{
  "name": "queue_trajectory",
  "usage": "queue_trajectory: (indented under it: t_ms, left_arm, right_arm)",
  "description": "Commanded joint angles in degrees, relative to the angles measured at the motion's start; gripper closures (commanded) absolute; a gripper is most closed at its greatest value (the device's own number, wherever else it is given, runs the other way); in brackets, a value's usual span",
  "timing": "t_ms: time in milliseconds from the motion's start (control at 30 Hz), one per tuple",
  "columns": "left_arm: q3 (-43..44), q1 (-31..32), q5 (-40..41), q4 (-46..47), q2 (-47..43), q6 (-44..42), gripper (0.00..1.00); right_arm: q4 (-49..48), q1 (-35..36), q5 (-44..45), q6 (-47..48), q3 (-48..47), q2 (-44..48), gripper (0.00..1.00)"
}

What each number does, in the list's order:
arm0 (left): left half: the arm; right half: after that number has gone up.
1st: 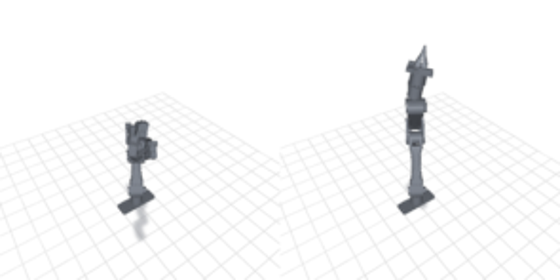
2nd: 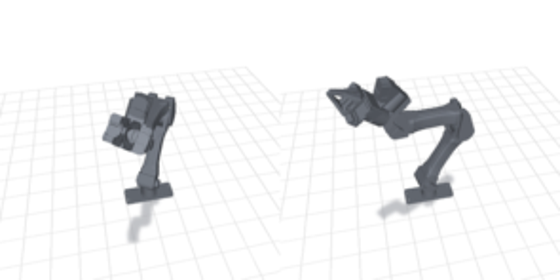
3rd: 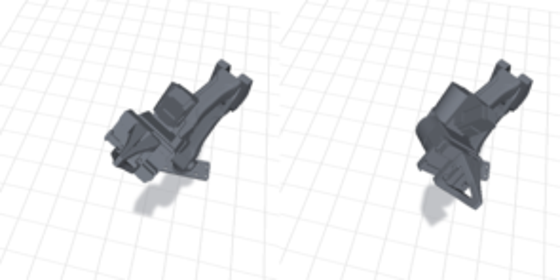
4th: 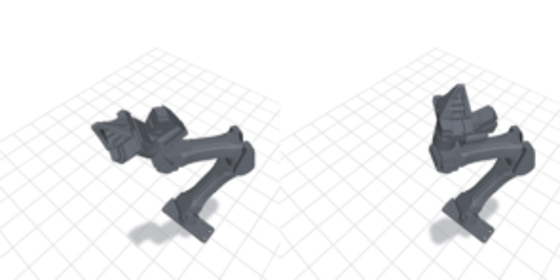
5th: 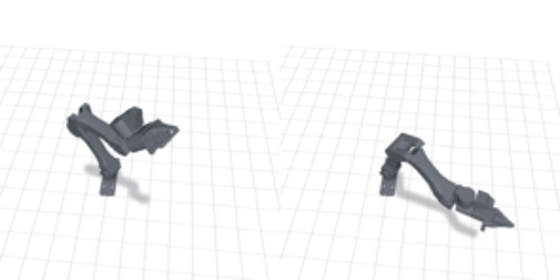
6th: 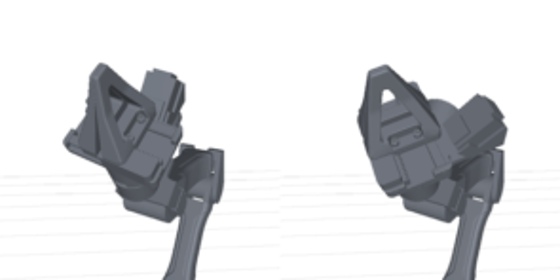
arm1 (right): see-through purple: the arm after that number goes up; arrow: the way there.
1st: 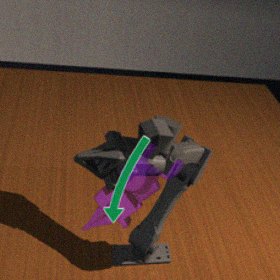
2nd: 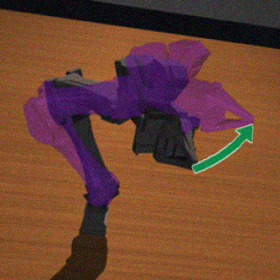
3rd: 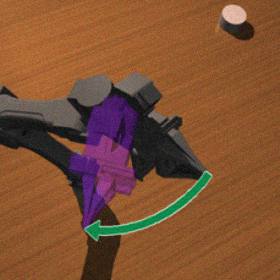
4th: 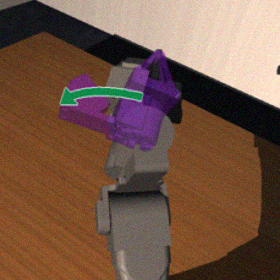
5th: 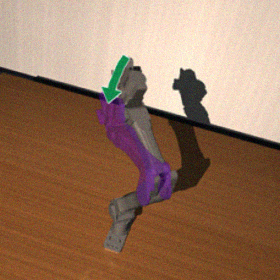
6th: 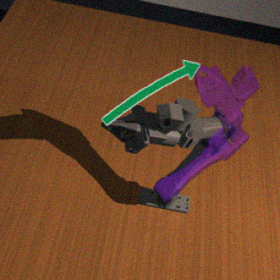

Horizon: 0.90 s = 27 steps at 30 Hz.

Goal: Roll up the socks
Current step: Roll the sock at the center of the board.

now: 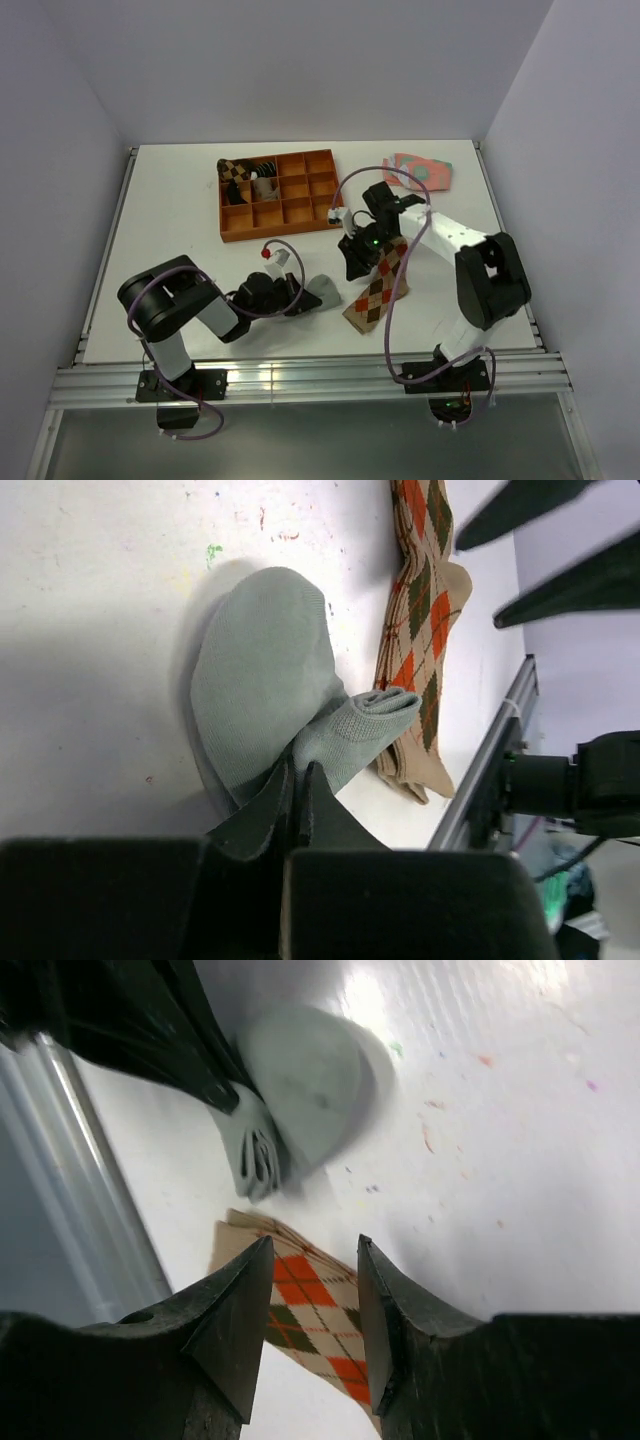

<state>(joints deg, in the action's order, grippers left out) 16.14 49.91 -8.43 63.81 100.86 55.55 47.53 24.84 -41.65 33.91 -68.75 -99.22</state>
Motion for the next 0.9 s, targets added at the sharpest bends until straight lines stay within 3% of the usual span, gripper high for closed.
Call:
queue_trajectory:
  t_ms: [0, 133, 233, 400, 867]
  left_arm:
    - [0.5, -1.8, -6.9, -16.7, 1.5, 3.1, 1.0]
    - [3.1, -4.6, -10.3, -27.1, 0.9, 5.6, 1.0]
    - [4.1, -6.7, -14.5, -28.0, 1.8, 7.9, 1.0]
    - [5.6, -9.1, -21.3, -30.2, 4.6, 11.2, 1.0]
    - [8.2, -11.9, -26.7, -35.8, 6.3, 9.2, 1.0]
  right_arm:
    - [-10.9, -0.1, 4.5, 0.3, 6.6, 8.1, 0.53]
    - [-17.3, 1.4, 6.8, 2.5, 14.5, 16.8, 0.53]
    - [-21.5, 3.8, 8.5, 5.9, 21.1, 24.1, 0.52]
    - [-31.9, 13.8, 16.3, 9.0, 32.9, 35.3, 0.39]
    - [-43.0, 29.1, 29.3, 13.9, 38.3, 31.1, 0.38]
